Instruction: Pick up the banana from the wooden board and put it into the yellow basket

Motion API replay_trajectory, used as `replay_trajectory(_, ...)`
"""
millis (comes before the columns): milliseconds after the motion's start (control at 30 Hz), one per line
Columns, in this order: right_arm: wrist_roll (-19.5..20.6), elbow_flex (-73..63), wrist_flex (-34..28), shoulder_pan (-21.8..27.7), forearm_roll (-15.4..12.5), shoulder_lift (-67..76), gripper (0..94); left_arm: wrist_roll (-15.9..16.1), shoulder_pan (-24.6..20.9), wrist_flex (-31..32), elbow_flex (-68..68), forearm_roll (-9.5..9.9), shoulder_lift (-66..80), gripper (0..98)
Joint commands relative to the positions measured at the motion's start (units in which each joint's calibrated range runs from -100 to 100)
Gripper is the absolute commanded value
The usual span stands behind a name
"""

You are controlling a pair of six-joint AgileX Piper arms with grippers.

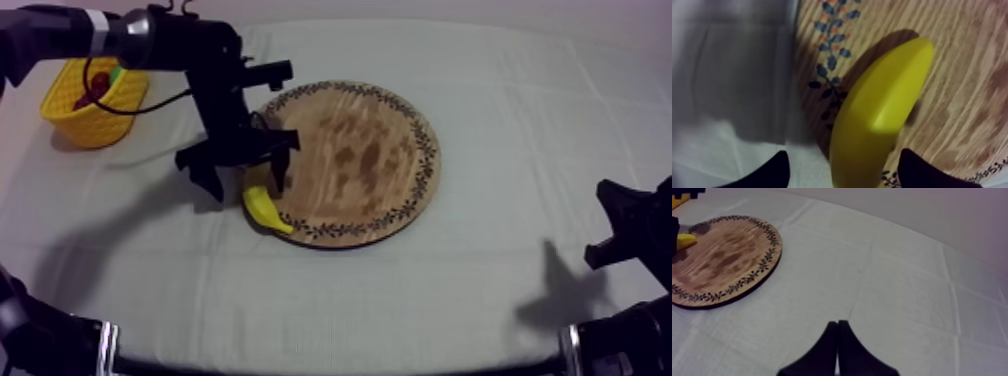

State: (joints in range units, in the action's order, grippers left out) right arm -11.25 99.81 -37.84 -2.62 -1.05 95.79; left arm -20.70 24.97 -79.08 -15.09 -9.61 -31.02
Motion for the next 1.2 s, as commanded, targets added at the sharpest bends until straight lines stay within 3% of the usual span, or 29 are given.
replay_trajectory(0, 0.0, 0.0, 0.0, 0.0, 0.0, 0.0, 0.2, 0.0, 0.2, -0.2, 0.3, -0.01, -0.4, 71.9)
replay_trajectory(300, 0.0, 0.0, 0.0, 0.0, 0.0, 0.0, 0.2, -0.3, 0.6, -1.0, 2.3, 0.5, -1.3, 46.4)
replay_trajectory(467, 0.0, 0.0, 0.0, 0.0, 0.0, 0.0, 0.2, -0.3, 0.6, -1.3, 2.5, 0.59, -1.6, 39.4)
replay_trajectory(667, 0.0, 0.0, 0.0, 0.0, 0.0, 0.0, 0.2, 0.1, 0.8, -1.7, 3.1, 0.44, -1.4, 20.3)
replay_trajectory(1167, 0.0, 0.0, 0.0, 0.0, 0.0, 0.0, 0.2, -1.3, 1.4, -8.3, 6.6, 3.57, 13.2, 13.8)
